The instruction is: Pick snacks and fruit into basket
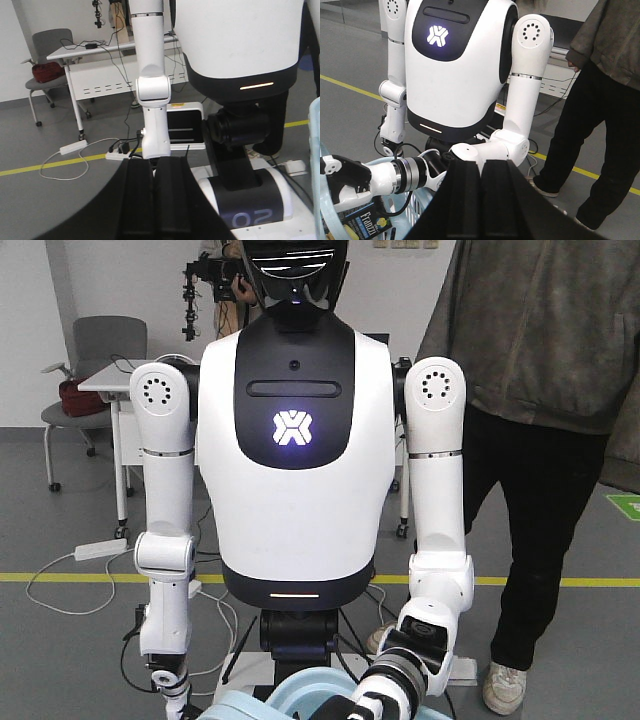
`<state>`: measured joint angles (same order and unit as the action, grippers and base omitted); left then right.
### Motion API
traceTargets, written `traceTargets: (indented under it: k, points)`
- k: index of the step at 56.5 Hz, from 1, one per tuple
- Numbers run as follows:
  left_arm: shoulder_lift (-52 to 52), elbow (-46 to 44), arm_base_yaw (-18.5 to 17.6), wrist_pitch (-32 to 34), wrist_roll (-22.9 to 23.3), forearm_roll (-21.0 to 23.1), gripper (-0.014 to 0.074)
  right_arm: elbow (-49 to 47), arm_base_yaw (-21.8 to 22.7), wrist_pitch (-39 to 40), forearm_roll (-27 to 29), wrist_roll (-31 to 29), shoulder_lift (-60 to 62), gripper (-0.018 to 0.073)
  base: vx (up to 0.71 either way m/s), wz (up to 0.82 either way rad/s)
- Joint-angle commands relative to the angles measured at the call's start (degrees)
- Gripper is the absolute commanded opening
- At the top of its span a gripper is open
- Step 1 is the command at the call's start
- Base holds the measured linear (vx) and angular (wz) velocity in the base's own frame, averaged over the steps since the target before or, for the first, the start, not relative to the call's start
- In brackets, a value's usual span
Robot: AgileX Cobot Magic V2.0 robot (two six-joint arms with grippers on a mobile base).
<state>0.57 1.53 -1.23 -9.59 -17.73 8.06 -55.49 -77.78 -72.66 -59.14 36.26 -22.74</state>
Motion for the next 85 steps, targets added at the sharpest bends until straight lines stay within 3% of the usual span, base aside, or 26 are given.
traceTargets:
  k: [1,48,56,63,69,77,82,85]
  points:
    - [0.9,1.9,0.2,3.8,0.7,-2.3,0.0002,-1.1,0.3,2.9,-3.5,-0.1,-0.7,-0.0009,0.00,0.00]
    - [1.0,1.9,0.1,3.7,0.7,-2.4,0.0002,-1.1,0.3,2.8,-3.2,0.6,-0.7,-0.0009,0.00,0.00]
    - [1.0,1.9,0.1,3.7,0.7,-2.4,0.0002,-1.0,0.3,10.6,5.8,1.0,-1.1,-0.0009,0.00,0.00]
    - [1.0,1.9,0.1,3.7,0.7,-2.4,0.0002,-0.8,0.3,17.5,14.4,-2.4,-4.2,-0.0009,0.00,0.00]
    - [1.0,1.9,0.1,3.7,0.7,-2.4,0.0002,2.4,0.3,23.8,17.9,-6.4,-8.8,-0.0009,0.00,0.00]
    - [1.0,1.9,0.1,3.7,0.7,-2.4,0.0002,6.8,0.5,30.5,24.0,-6.9,-16.0,-0.0009,0.00,0.00]
    - [1.0,1.9,0.1,3.7,0.7,-2.4,0.0002,8.8,0.5,37.6,27.5,-11.6,-20.1,-0.0009,0.00,0.00]
    - [1.0,1.9,0.1,3.7,0.7,-2.4,0.0002,9.7,1.5,43.2,31.9,-17.8,-22.4,-0.0009,0.00,0.00]
